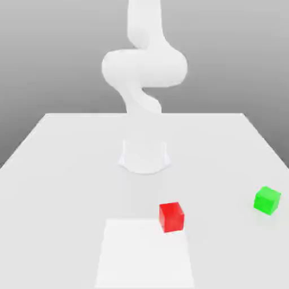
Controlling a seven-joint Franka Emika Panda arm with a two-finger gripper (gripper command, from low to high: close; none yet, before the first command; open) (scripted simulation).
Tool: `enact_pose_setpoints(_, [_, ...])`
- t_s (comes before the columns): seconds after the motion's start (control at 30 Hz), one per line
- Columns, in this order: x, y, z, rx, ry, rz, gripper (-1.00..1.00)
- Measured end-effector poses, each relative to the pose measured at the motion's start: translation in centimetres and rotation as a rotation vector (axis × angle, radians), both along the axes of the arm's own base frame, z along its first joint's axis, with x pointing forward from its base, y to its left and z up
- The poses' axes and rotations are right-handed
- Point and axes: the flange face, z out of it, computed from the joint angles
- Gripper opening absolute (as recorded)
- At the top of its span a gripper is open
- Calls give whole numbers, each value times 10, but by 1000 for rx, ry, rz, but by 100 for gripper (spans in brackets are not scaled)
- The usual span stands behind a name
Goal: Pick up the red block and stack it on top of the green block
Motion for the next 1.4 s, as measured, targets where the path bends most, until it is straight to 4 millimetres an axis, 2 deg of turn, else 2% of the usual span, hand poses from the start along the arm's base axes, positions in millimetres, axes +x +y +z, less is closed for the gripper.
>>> enact_pose_setpoints(0.13, [33,15,-99,-4,148,42,0])
enact_pose_setpoints(0.23, [41,27,-174,-13,258,74,0])
enact_pose_setpoints(0.3, [38,35,-225,-21,333,96,0])
enact_pose_setpoints(0.4, [22,46,-300,-39,452,130,0])
enact_pose_setpoints(0.6, [-39,60,-452,-89,689,195,0])
enact_pose_setpoints(0.67, [-46,62,-479,-94,711,204,0])
enact_pose_setpoints(0.77, [-49,61,-507,-94,717,204,0])
enact_pose_setpoints(0.8, [-50,61,-514,-94,718,204,-100])
enact_pose_setpoints(1.03, [-51,61,-515,-94,718,204,-100])
enact_pose_setpoints(1.3, [-51,62,-457,-95,718,203,-100])
enact_pose_setpoints(1.4, [-48,82,-449,-84,717,157,-100])
